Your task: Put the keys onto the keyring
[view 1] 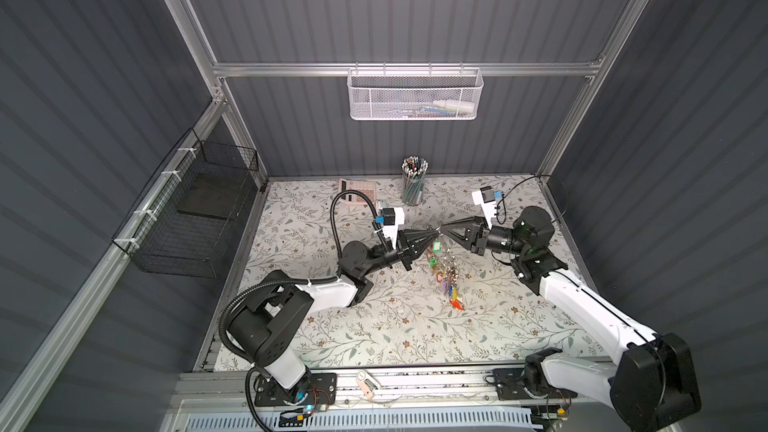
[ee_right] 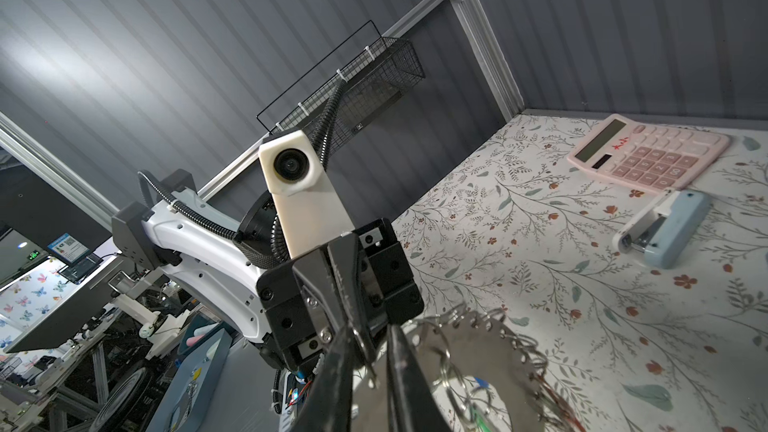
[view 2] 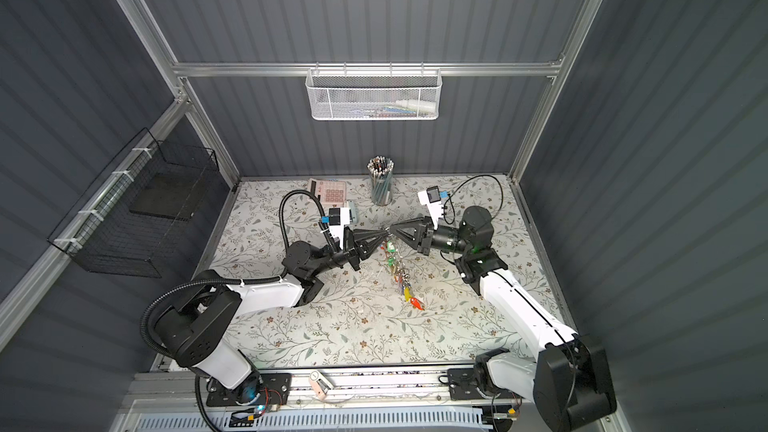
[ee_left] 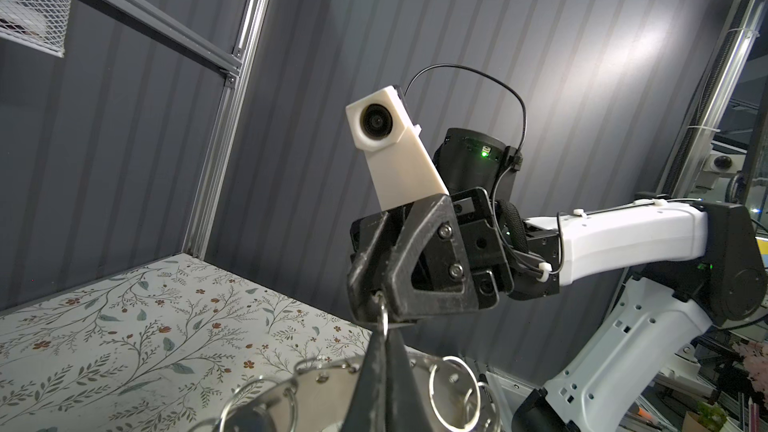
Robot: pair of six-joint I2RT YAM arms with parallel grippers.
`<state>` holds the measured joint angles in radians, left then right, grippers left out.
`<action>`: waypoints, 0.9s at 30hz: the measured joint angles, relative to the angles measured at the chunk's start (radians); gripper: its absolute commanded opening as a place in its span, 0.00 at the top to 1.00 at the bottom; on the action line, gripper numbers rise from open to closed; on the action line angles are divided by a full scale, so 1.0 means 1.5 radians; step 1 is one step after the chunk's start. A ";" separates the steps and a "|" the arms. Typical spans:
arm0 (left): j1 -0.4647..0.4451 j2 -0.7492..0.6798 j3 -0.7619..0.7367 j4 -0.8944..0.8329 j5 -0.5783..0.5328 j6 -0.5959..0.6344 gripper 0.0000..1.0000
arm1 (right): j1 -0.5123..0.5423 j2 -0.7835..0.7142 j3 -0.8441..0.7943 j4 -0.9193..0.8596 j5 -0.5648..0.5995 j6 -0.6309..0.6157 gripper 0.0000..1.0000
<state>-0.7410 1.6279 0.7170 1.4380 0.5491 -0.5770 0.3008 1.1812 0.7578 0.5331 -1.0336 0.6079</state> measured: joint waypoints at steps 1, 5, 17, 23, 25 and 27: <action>0.000 0.000 0.000 0.000 0.000 0.000 1.00 | 0.001 0.000 -0.001 0.001 0.000 0.001 0.84; 0.000 0.001 0.000 0.000 -0.001 0.000 1.00 | 0.004 0.000 -0.010 0.004 -0.002 0.001 0.84; -0.002 0.006 0.002 0.004 -0.010 0.000 1.00 | 0.004 -0.002 -0.023 0.004 0.001 0.002 0.89; -0.003 0.015 0.004 0.016 -0.010 -0.001 1.00 | 0.003 -0.002 -0.027 0.014 0.007 0.007 0.97; -0.003 0.017 0.005 0.018 -0.009 -0.002 1.00 | 0.002 -0.002 -0.030 0.019 0.008 0.009 1.00; -0.003 0.022 0.007 0.023 -0.009 -0.003 1.00 | 0.002 -0.002 -0.032 0.024 0.011 0.009 1.00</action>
<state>-0.7456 1.6608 0.7269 1.4727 0.5350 -0.5808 0.3035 1.1778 0.7097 0.5694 -1.0176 0.6220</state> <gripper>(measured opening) 0.050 0.047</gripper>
